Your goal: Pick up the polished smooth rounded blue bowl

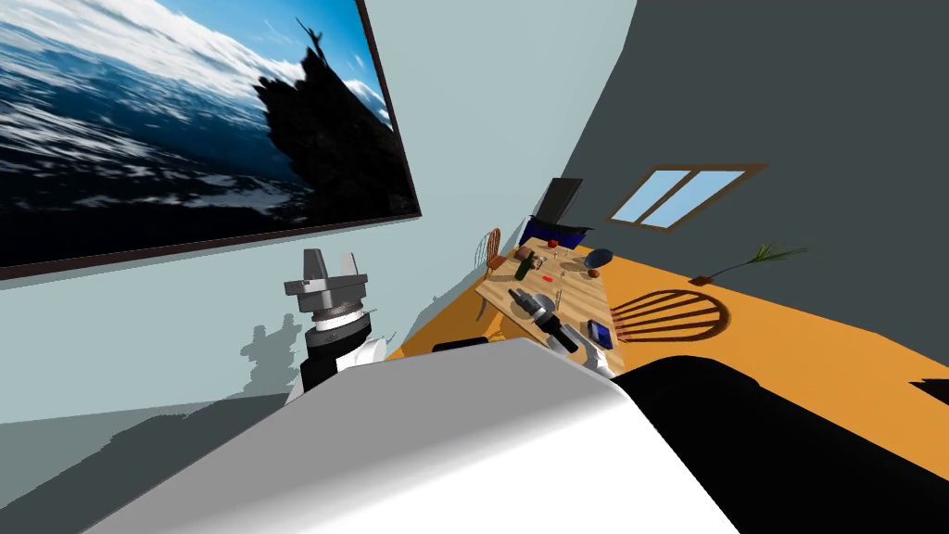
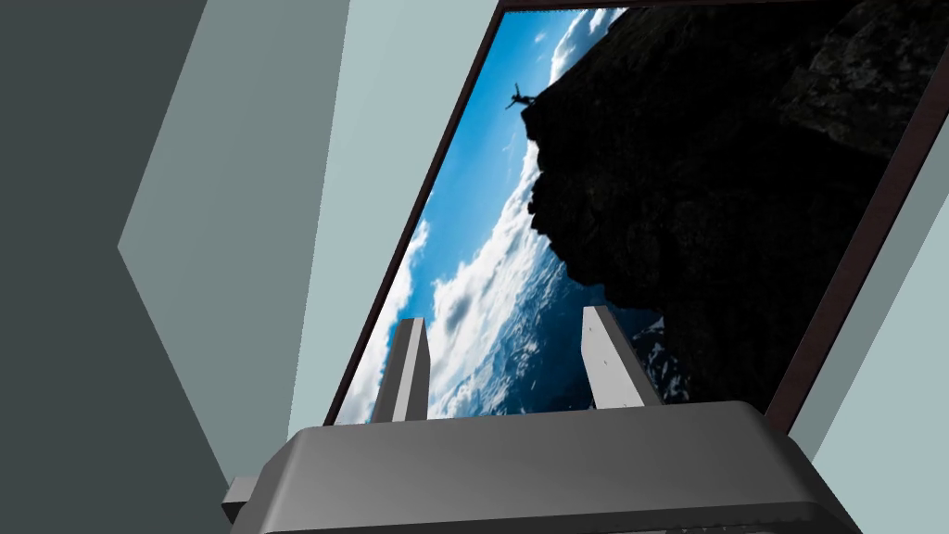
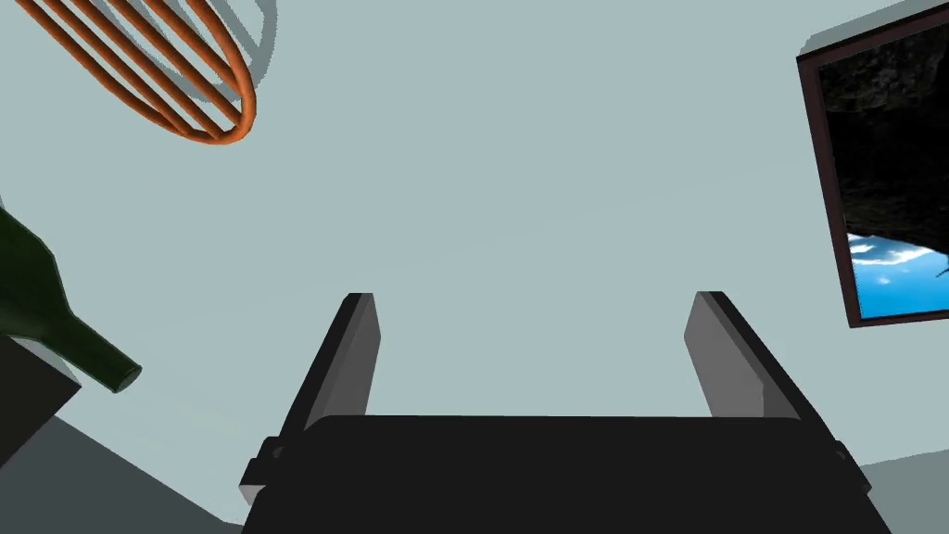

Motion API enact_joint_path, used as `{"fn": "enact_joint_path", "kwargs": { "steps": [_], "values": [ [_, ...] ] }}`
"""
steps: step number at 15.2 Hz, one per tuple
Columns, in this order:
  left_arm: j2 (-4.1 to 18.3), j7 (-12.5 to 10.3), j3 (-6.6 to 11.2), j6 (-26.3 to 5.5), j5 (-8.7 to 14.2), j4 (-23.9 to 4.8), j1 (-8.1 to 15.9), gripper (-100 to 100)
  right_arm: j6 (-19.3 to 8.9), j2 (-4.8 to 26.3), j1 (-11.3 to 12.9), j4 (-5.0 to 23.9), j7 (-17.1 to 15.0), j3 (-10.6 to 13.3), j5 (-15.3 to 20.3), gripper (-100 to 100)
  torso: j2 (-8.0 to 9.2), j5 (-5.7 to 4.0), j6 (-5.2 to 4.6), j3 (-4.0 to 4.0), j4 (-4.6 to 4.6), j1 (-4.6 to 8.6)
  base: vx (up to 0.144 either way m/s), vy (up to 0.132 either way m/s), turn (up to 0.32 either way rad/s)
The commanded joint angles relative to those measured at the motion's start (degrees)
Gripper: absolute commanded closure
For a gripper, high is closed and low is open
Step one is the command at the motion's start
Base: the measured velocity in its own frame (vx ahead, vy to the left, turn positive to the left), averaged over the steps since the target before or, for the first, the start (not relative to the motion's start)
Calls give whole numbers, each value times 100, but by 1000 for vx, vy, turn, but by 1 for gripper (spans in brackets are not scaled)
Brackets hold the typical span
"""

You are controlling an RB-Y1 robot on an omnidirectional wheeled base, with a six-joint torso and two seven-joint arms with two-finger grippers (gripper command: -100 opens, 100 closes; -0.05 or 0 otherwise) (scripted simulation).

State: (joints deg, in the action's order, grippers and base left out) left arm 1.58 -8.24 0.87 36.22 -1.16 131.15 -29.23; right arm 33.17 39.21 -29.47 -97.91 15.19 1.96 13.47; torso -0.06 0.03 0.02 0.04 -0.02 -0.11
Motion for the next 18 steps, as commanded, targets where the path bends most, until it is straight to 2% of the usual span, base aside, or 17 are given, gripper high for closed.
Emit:
{"fn": "enact_joint_path", "kwargs": {
  "steps": [1,3,4,5,6,9,10,11,12,13,14,15,17,18],
  "values": [
    [0,0,0,0,0,0,0,0,-52,236,-17,262,74,57,89,-100,0,0,0,0,0,0,18,35,124],
    [0,0,0,0,0,0,0,0,-75,492,-39,542,138,101,183,-100,-3,0,1,1,-1,0,24,30,156],
    [0,0,0,0,0,0,0,0,-75,493,-39,542,138,101,183,-100,-3,0,-1,2,-1,1,16,17,53],
    [0,0,0,0,0,0,-1,0,-99,710,-66,730,204,146,281,-100,-1,0,-3,1,0,3,16,22,117],
    [0,0,0,0,0,0,0,0,-99,746,-66,829,204,146,281,-100,0,0,-1,0,0,4,17,22,126],
    [0,0,0,0,0,0,0,0,-148,1154,-137,1249,341,237,483,-100,-3,0,-1,1,0,3,23,28,165],
    [0,0,0,0,0,0,0,0,-148,1237,-137,1409,341,237,483,-100,-4,-1,2,2,-1,1,23,26,149],
    [0,0,0,0,0,0,0,0,-148,1237,-137,1411,341,237,483,-100,-3,0,-1,2,-1,1,20,14,38],
    [0,0,1,0,0,0,-1,0,-174,1436,-179,1556,410,283,587,-100,-2,0,-3,1,0,3,23,20,137],
    [0,0,0,0,0,0,0,0,-174,1468,-179,1703,410,283,587,-100,-2,-1,0,1,0,4,24,20,148],
    [0,0,0,0,0,0,0,0,-174,1468,-179,1703,410,283,587,-100,-2,1,-2,1,0,4,18,9,41],
    [0,0,1,0,0,0,-1,0,-199,1687,-225,1912,481,331,692,-100,-1,-1,-3,0,0,6,24,16,119],
    [0,0,0,0,0,0,0,0,-199,1687,-225,1991,481,331,692,-100,-3,-1,-1,2,0,5,23,12,97],
    [0,0,1,0,0,0,-1,0,-223,1891,-274,2225,550,382,797,-100,-2,-2,-3,1,0,6,23,18,116]
  ]
}}
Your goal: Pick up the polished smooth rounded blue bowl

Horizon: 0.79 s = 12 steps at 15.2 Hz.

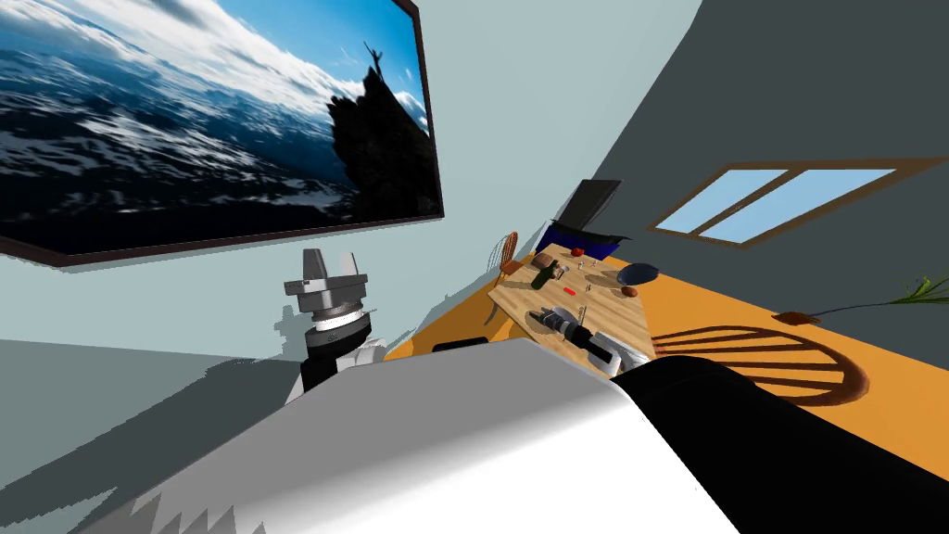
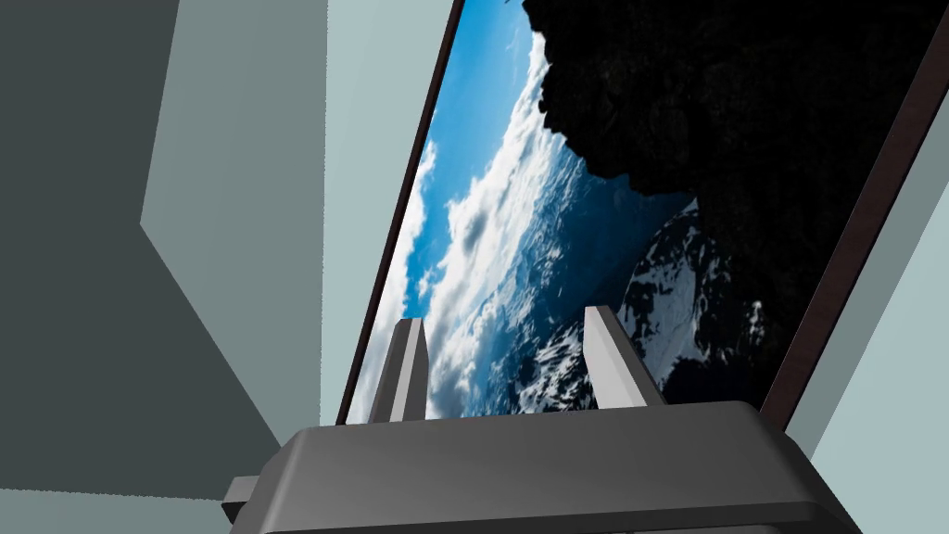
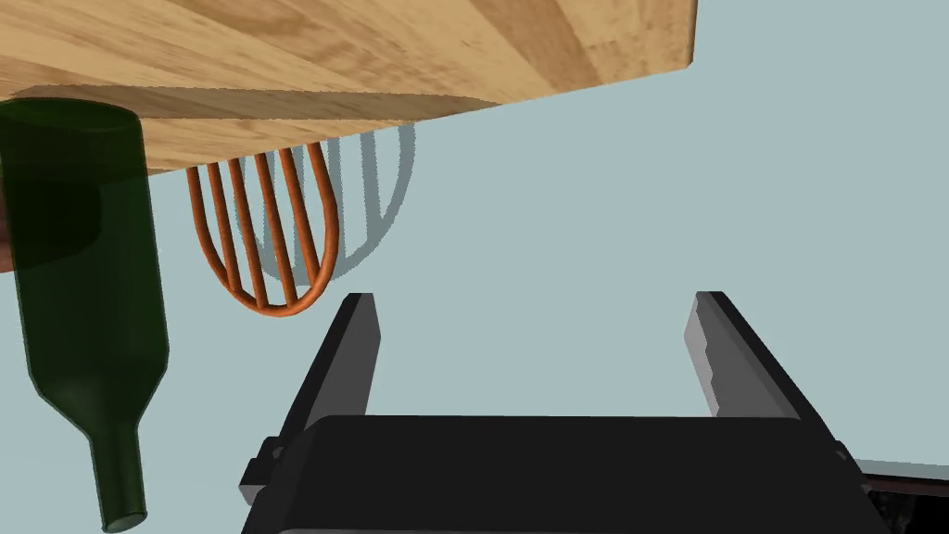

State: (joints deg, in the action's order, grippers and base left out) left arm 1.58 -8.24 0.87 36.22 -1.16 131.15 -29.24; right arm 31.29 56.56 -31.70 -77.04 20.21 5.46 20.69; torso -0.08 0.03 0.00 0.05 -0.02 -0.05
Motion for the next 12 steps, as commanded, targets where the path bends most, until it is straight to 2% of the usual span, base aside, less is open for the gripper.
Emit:
{"fn": "enact_joint_path", "kwargs": {
  "steps": [1,2,3,4,6,7,10,11,12],
  "values": [
    [0,0,0,0,0,0,0,0,-35,156,-51,189,48,32,75,-100,0,0,0,0,0,0,24,17,126],
    [0,0,0,0,0,0,0,0,-58,336,-105,465,117,87,180,-100,0,-1,0,0,0,0,28,23,182],
    [0,0,0,0,0,0,0,0,-58,342,-105,465,117,87,180,-100,-2,1,3,1,0,-2,30,19,161],
    [0,0,0,0,0,0,0,0,-80,509,-161,620,185,146,286,-100,-2,0,1,1,0,-3,34,18,187],
    [0,0,0,0,0,0,0,0,-80,509,-161,733,185,146,286,-100,-6,0,2,3,-1,-2,31,9,88],
    [0,0,0,0,0,0,-1,0,-99,659,-220,921,252,210,391,-100,-3,-1,-2,2,-1,1,29,9,108],
    [0,0,0,0,0,0,0,0,-116,791,-283,1231,317,282,495,-100,-5,-1,2,3,-1,2,36,7,136],
    [0,0,0,0,0,0,0,0,-130,904,-349,1458,381,363,599,-100,-7,-1,1,4,-1,2,43,6,175],
    [0,0,0,0,0,0,0,0,-130,904,-349,1458,381,363,599,-100,-8,-2,2,5,-2,3,43,3,130]
  ]
}}
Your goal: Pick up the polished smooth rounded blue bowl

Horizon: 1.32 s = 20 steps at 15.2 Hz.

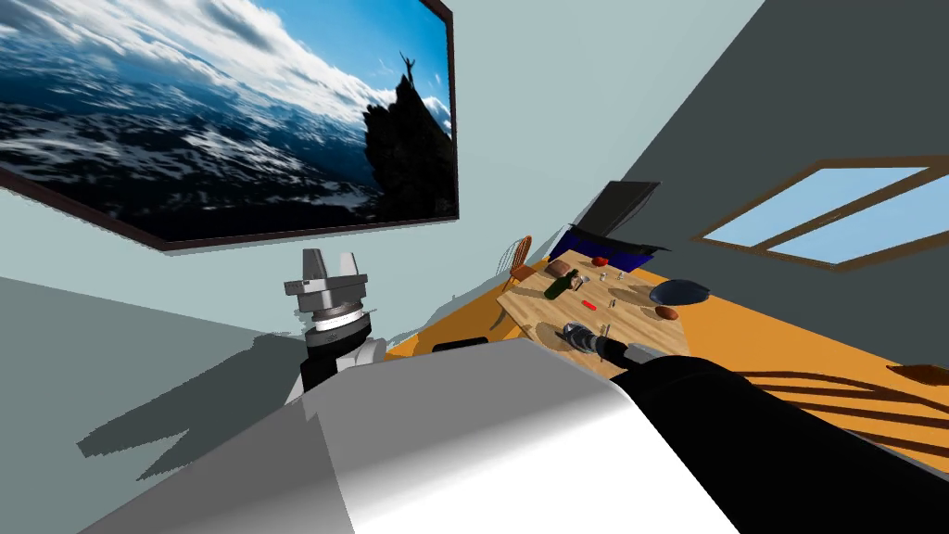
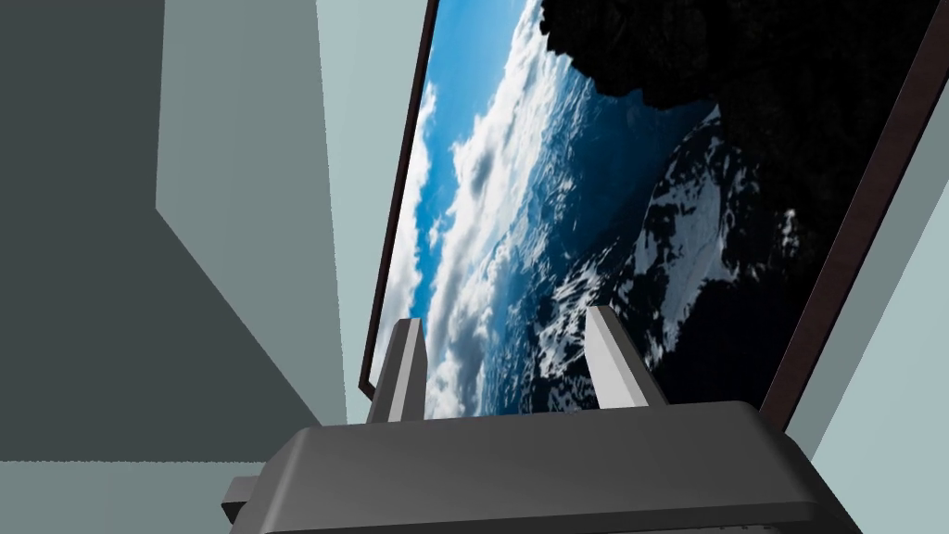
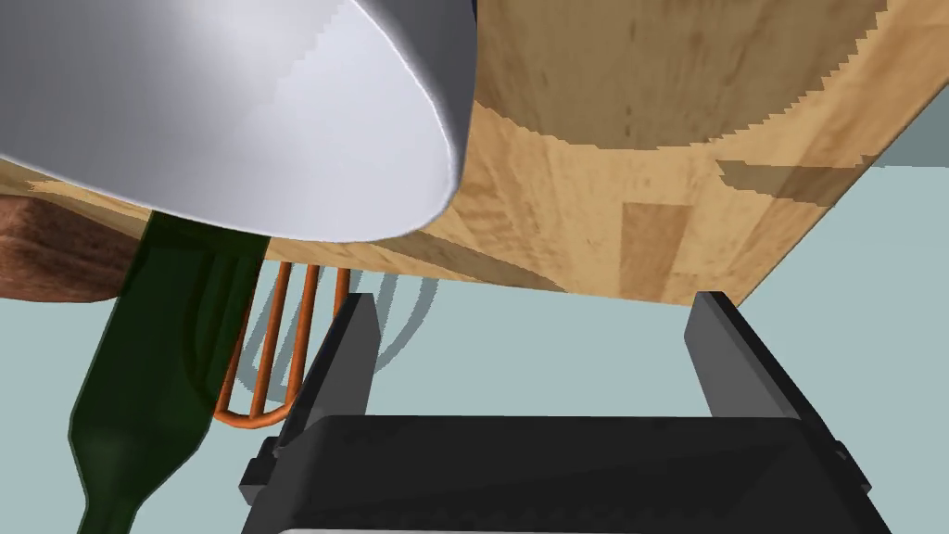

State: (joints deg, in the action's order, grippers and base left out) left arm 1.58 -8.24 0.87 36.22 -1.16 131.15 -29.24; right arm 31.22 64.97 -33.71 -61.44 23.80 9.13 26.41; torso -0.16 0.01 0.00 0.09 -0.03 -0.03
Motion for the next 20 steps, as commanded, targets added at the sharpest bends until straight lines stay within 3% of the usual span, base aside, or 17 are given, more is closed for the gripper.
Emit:
{"fn": "enact_joint_path", "kwargs": {
  "steps": [1,2,4,7,9,12,17,20],
  "values": [
    [0,0,0,0,0,0,0,0,-132,156,-218,108,82,88,130,-100,0,0,0,0,0,0,53,6,142],
    [0,0,0,0,0,0,0,0,-137,231,-291,301,139,192,232,-100,-2,1,2,1,0,-1,71,13,240],
    [0,0,0,0,0,0,0,0,-137,231,-291,301,139,192,232,-100,-9,1,2,5,-2,-3,54,2,122],
    [0,0,0,0,0,0,0,0,-131,364,-520,782,293,543,520,-100,-5,1,4,3,-1,-2,60,5,196],
    [0,0,0,0,0,0,0,0,-123,384,-595,910,337,666,608,-100,-14,1,1,8,-3,-2,77,-1,144],
    [0,0,0,0,0,0,-1,0,-123,384,-595,910,337,666,608,-100,-3,0,-2,2,-1,-3,36,0,28],
    [0,0,0,0,0,0,0,0,-67,391,-903,1328,493,1195,942,-100,-10,1,2,5,-2,-6,61,9,172],
    [0,0,0,0,0,0,0,0,-49,372,-971,1394,520,1317,1008,-100,-12,2,1,7,-2,-13,64,21,71]
  ]
}}
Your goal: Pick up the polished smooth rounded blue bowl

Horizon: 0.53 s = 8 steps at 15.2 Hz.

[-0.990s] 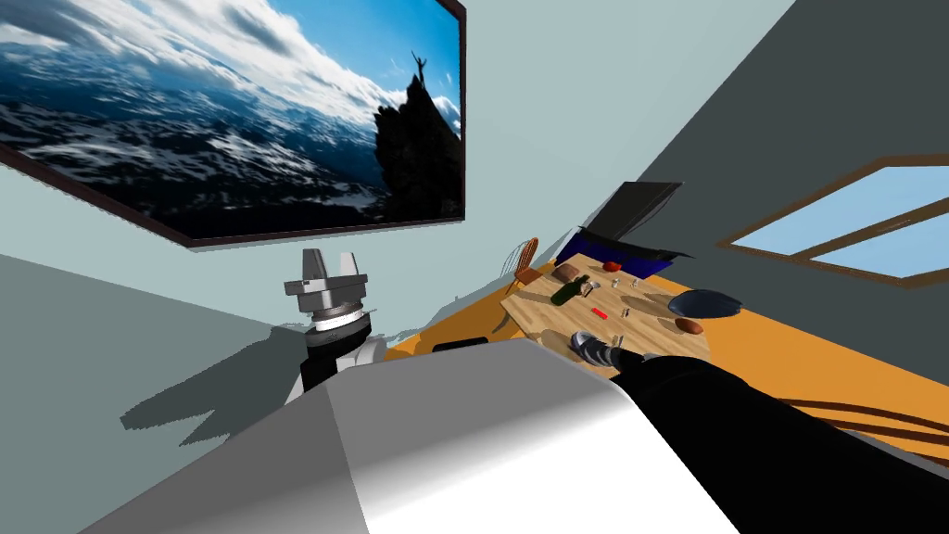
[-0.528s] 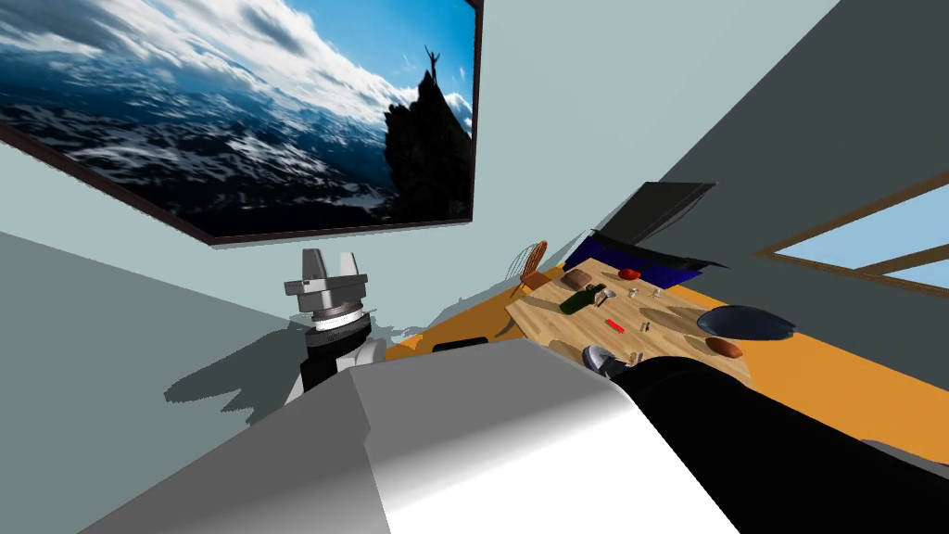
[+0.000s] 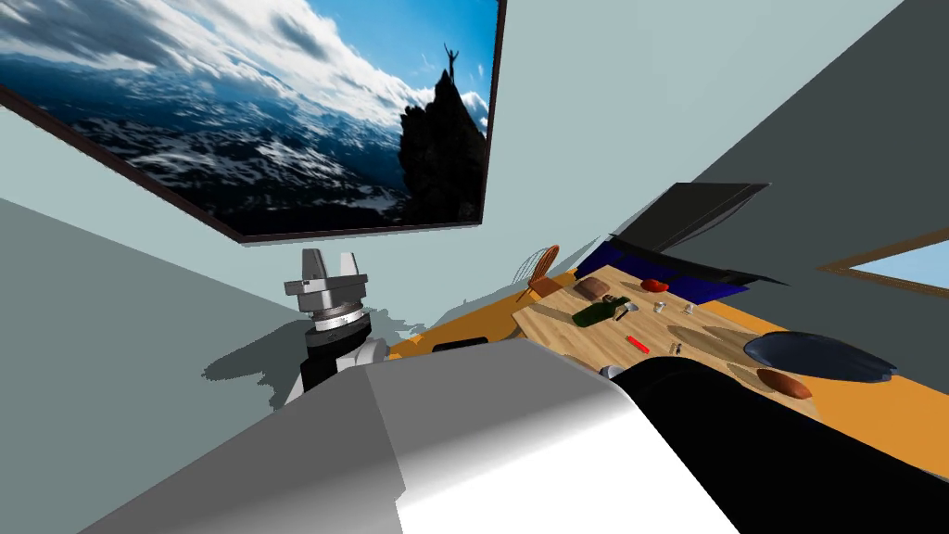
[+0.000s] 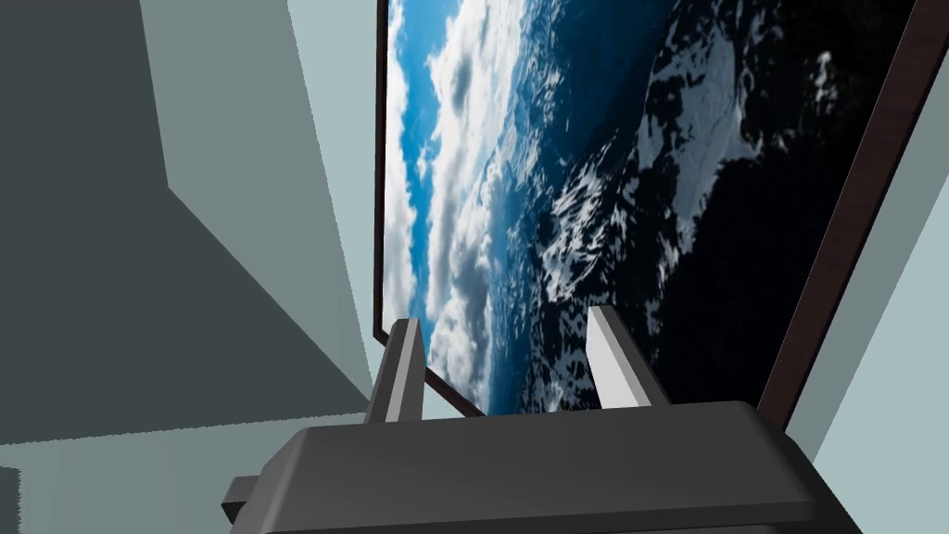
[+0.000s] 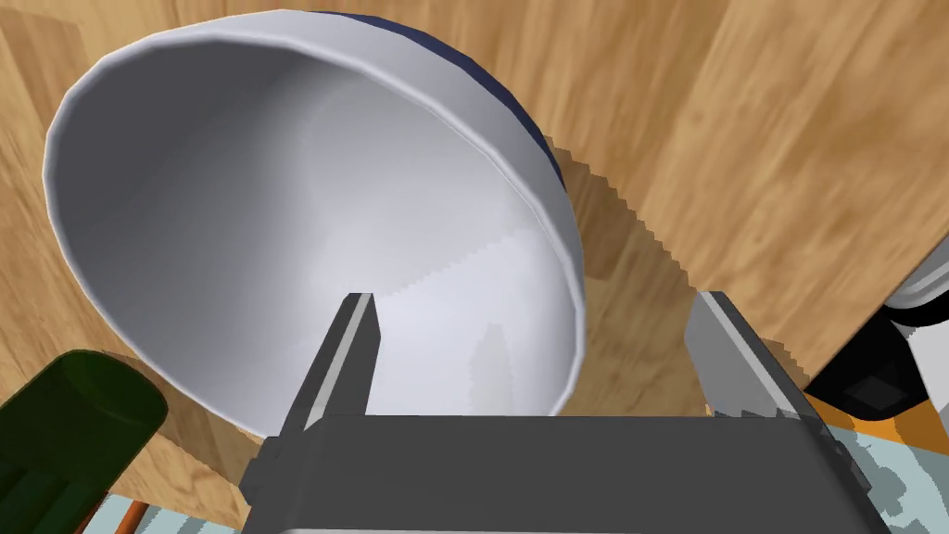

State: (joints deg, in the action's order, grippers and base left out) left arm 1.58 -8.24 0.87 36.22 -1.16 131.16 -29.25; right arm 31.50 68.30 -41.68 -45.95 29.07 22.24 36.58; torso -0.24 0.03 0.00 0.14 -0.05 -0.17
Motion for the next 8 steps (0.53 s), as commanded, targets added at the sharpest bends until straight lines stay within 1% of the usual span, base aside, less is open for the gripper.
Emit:
{"fn": "enact_joint_path", "kwargs": {
  "steps": [1,2,3,6,7,8],
  "values": [
    [0,0,0,0,0,0,0,0,-77,39,-173,-155,-6,6,-8,-100,0,0,0,0,0,0,32,16,26],
    [0,0,0,0,0,0,0,0,-10,9,-49,-29,0,20,8,-100,7,1,-1,-4,1,1,14,7,0],
    [0,0,0,0,0,0,0,0,-121,-157,2,4,25,68,38,-100,13,0,-1,-7,3,3,2,-25,52],
    [1,0,1,0,0,0,1,0,-271,-412,102,82,69,135,83,-100,30,-8,1,-17,7,36,-18,-73,92],
    [1,0,1,0,0,0,1,0,-190,-323,124,98,31,136,84,-100,34,-11,0,-20,8,40,-14,-43,33],
    [1,0,1,0,0,0,1,0,-204,-352,144,124,44,144,90,100,34,-8,-1,-20,8,34,-5,-16,4]
  ]
}}
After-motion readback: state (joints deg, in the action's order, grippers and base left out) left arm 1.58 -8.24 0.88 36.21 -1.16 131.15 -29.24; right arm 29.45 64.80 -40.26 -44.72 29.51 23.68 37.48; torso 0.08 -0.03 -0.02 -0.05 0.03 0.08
